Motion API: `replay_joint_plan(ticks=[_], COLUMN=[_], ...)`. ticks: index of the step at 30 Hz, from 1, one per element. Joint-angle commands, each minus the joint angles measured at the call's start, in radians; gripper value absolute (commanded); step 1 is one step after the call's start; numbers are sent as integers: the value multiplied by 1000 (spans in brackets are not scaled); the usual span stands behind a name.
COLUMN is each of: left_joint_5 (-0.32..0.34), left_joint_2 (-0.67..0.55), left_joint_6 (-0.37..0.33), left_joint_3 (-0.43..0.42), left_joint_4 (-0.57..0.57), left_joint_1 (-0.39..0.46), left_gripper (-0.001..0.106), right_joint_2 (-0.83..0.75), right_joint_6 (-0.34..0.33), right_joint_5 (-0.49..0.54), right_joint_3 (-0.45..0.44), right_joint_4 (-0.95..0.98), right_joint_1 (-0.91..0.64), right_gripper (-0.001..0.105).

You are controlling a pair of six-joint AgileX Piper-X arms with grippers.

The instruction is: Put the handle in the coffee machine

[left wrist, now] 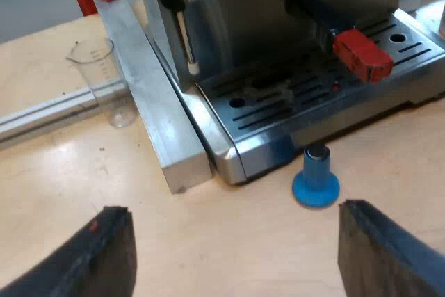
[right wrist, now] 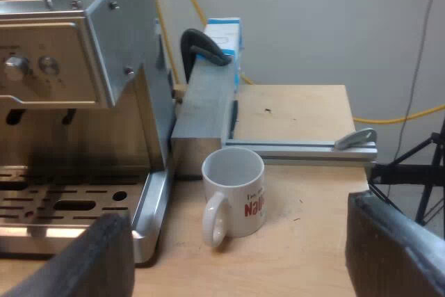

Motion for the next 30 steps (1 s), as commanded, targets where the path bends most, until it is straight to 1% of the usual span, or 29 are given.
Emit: replay_joint_plan(ticks=[1,3,5,7,8,9,10,11,12,13,14,15,17,19,20,26,28,30], left_joint_5=[-1,0,0,0,0,0,-7,-11,-31,-60,-76,-107,-118,-144,-197,-197,-197,-197], left_joint_2=[-143,-143,-143,-143,-143,-143,-143,-143,-143,-143,-143,-143,-143,-143,-142,-142,-142,-142], left_joint_6=[2,2,2,-2,-2,-2,-5,-13,-46,-78,-86,-103,-110,-115,-115,-115,-115,-115], left_joint_3=[-2,-2,1,10,14,24,37,42,60,81,91,110,117,135,191,264,285,309], left_joint_4=[53,50,18,-49,-64,-112,-161,-186,-238,-287,-308,-340,-346,-378,-431,-435,-435,-435], left_joint_1=[-3,-3,-7,-12,-13,-16,-20,-22,-27,-32,-34,-39,-39,-45,-66,-113,-124,-132], left_gripper=[63,63,63,63,63,63,63,63,63,63,63,63,63,63,63,63,63,63], right_joint_2=[-41,-41,-41,-41,-41,-41,-39,-39,-39,-37,-37,-37,-37,-37,-37,-37,-37,-35], right_joint_6=[-14,-11,-12,-1,9,25,51,75,108,123,124,124,124,124,124,124,124,124], right_joint_5=[-16,-16,-16,-16,-16,-16,-16,-16,-16,-16,-16,-16,-13,-9,-9,-9,-9,-9], right_joint_3=[14,22,34,57,65,77,95,109,137,159,171,187,214,253,268,355,370,414], right_joint_4=[0,0,-13,-51,-64,-78,-113,-138,-182,-216,-227,-252,-283,-333,-351,-382,-382,-382], right_joint_1=[-4,-4,-4,-4,-4,-4,-4,-4,-4,-4,-4,-4,-4,-4,-4,-4,-4,-4], right_gripper=[66,66,66,66,66,66,66,66,66,66,66,66,66,66,66,66,66,66])
